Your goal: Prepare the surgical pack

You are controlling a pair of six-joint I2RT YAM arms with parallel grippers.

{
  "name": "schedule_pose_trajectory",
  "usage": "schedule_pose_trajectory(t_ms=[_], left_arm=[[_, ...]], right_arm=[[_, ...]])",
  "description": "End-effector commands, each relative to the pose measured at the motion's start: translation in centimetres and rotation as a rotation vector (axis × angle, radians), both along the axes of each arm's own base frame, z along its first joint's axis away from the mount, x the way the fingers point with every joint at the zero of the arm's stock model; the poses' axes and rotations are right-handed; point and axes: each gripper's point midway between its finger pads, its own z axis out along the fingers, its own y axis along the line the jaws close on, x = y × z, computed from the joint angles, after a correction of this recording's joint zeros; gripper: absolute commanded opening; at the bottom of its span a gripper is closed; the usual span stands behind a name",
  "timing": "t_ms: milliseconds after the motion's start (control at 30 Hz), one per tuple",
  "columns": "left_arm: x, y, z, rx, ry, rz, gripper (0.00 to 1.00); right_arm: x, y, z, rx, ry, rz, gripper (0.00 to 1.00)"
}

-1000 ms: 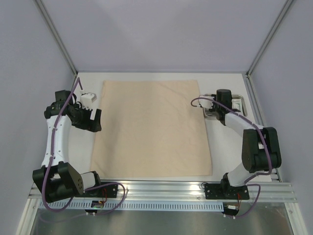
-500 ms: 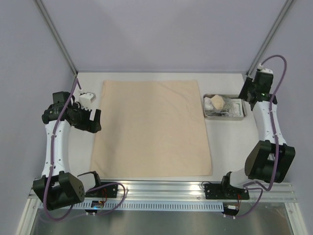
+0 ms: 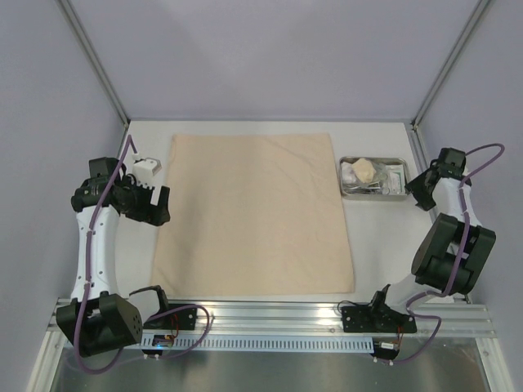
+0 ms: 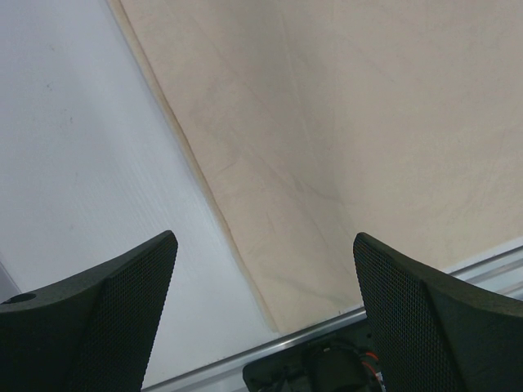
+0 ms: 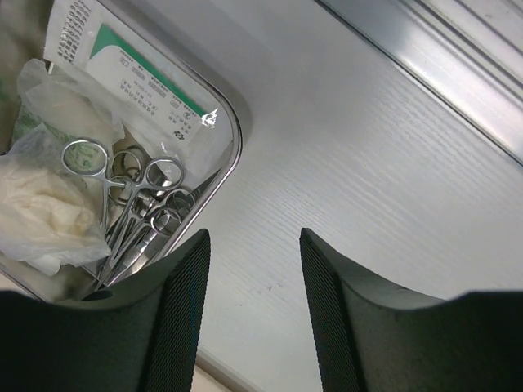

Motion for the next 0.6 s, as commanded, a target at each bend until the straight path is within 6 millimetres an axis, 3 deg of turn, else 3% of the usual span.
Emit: schedule_pose_trajectory(t_ms=[0, 200, 567], left_arm=[[0.6, -0.1, -0.1, -0.013, -0.018, -0.012, 0.98], [0.9, 0.0, -0.6, -0.013, -0.004, -0.005, 0.98], [1.0, 0.2, -0.8, -0.011, 0.002, 0.002, 0.98]], right_arm=[[2.3, 0.6, -0.8, 0.1, -0.054, -0.051, 0.5], [3.7, 1.1, -2.3, 0.164, -0.073, -0.085, 0.44], [4.7, 2.2, -4.0, 0.151, -0.05, -0.106, 0.44]])
